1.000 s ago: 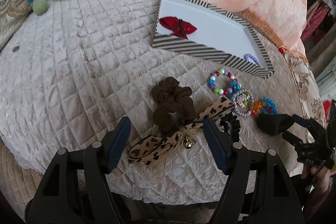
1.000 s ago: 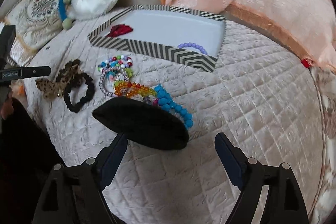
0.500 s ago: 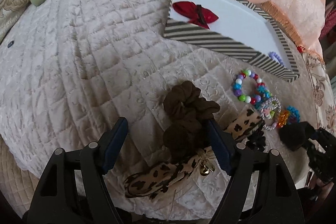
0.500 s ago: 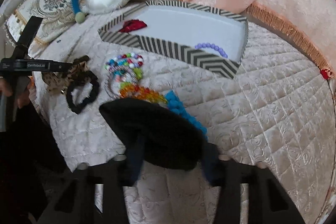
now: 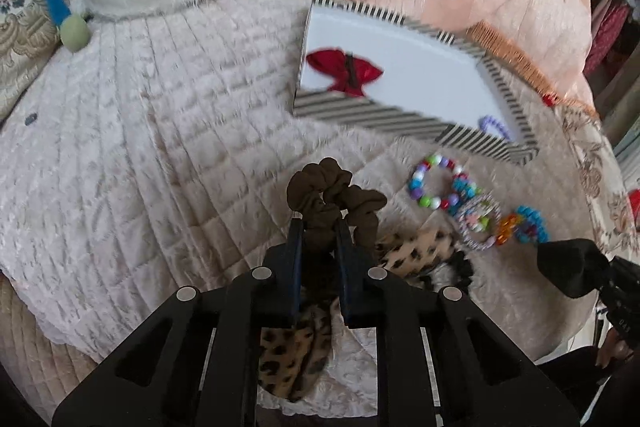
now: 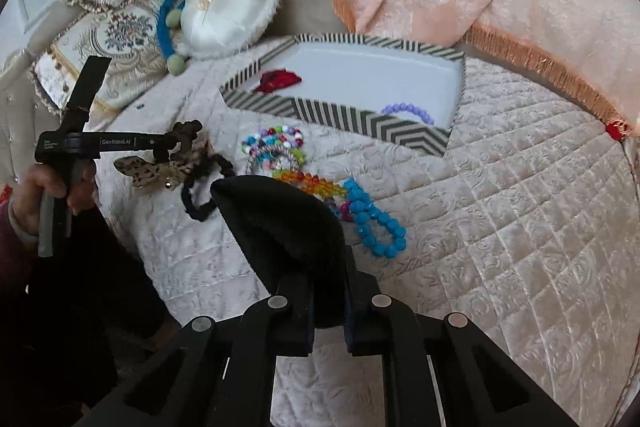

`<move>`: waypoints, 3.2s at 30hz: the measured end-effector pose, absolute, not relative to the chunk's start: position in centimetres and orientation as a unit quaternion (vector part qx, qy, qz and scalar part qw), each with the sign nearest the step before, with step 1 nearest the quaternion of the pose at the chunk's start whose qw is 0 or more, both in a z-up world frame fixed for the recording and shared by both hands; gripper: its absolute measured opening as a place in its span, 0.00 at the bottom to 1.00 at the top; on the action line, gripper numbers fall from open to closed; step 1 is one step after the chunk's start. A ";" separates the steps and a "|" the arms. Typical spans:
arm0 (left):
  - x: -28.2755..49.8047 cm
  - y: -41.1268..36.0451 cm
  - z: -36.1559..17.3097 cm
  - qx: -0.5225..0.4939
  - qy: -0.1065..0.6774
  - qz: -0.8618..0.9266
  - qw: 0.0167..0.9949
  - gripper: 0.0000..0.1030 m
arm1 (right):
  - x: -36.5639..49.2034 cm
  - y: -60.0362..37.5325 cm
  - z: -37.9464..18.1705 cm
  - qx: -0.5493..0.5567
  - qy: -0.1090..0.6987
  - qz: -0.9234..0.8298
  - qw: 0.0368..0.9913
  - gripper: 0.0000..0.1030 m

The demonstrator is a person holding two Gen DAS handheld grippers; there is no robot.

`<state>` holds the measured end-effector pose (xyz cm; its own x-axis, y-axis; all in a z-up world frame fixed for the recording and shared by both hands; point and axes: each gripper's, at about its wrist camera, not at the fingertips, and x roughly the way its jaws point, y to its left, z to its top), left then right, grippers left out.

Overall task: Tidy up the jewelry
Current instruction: 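Carry the scrunchie and black bow into the tray and open both grippers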

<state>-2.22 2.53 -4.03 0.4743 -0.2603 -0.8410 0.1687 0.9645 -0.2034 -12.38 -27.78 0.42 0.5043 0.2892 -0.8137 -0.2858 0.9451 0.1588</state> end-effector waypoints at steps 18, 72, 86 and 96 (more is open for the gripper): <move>-3.2 3.5 1.6 -0.050 0.446 -0.120 0.886 0.13 | -12.2 -29.3 2.9 0.057 0.443 0.137 0.884 0.09; 14.9 -6.7 2.7 0.028 0.429 -0.100 0.897 0.13 | 8.2 -33.1 0.3 0.127 0.448 0.047 0.884 0.09; 20.5 -7.3 -1.7 0.023 0.450 -0.080 0.889 0.13 | 13.3 -33.2 -4.1 0.129 0.476 0.028 0.870 0.09; 22.2 -6.8 -4.3 0.017 0.469 -0.065 0.881 0.13 | 14.8 -33.4 -6.0 0.137 0.496 0.022 0.857 0.10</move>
